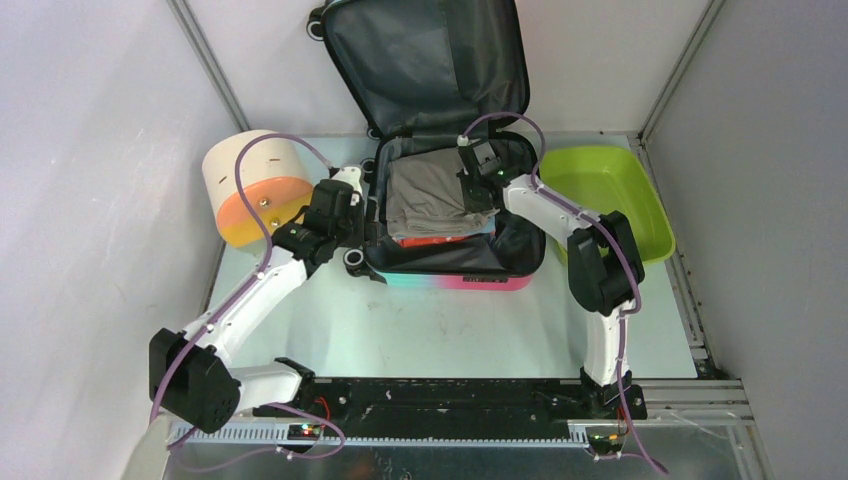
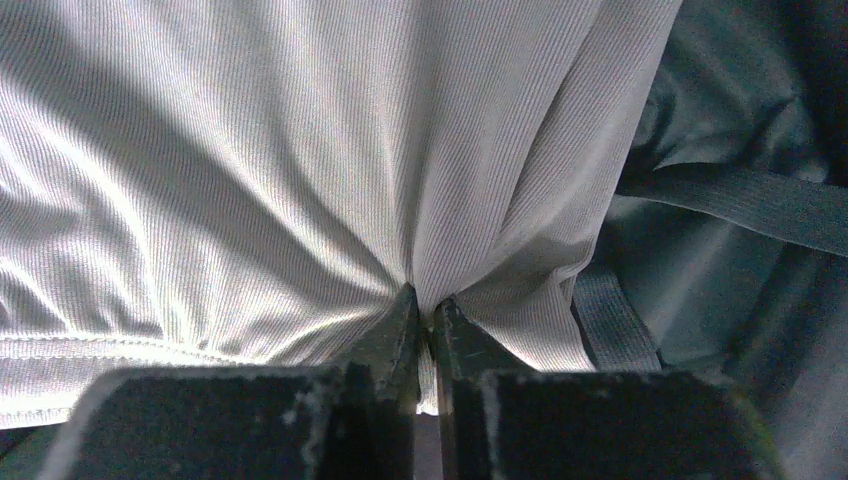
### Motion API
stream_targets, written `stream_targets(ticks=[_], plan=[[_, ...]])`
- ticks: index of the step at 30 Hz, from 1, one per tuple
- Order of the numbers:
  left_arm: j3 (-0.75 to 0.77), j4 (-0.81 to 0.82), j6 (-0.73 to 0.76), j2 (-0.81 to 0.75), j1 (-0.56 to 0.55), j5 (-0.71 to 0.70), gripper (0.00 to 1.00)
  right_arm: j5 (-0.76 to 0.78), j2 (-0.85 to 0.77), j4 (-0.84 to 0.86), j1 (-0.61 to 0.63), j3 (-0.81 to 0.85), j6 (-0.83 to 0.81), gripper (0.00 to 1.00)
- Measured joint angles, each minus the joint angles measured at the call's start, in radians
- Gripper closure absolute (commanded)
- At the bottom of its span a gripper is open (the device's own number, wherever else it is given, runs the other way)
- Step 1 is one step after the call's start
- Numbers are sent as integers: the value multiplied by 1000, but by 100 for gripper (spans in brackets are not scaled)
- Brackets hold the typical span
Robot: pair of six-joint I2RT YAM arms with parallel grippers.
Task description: Open, take out, and arrange the luggage
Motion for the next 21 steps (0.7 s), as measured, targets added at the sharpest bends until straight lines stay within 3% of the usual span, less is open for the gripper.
stream_targets(ticks=[1, 12, 21], plan=[[0, 0, 0, 0, 0, 0, 25, 0, 0, 2, 0, 0, -2, 100], [16, -12, 3, 5, 0, -5, 25, -20, -20, 3, -8, -10, -61, 100], [185, -31, 12, 87, 0, -22, 18, -59, -140, 6, -37, -90, -114, 100]])
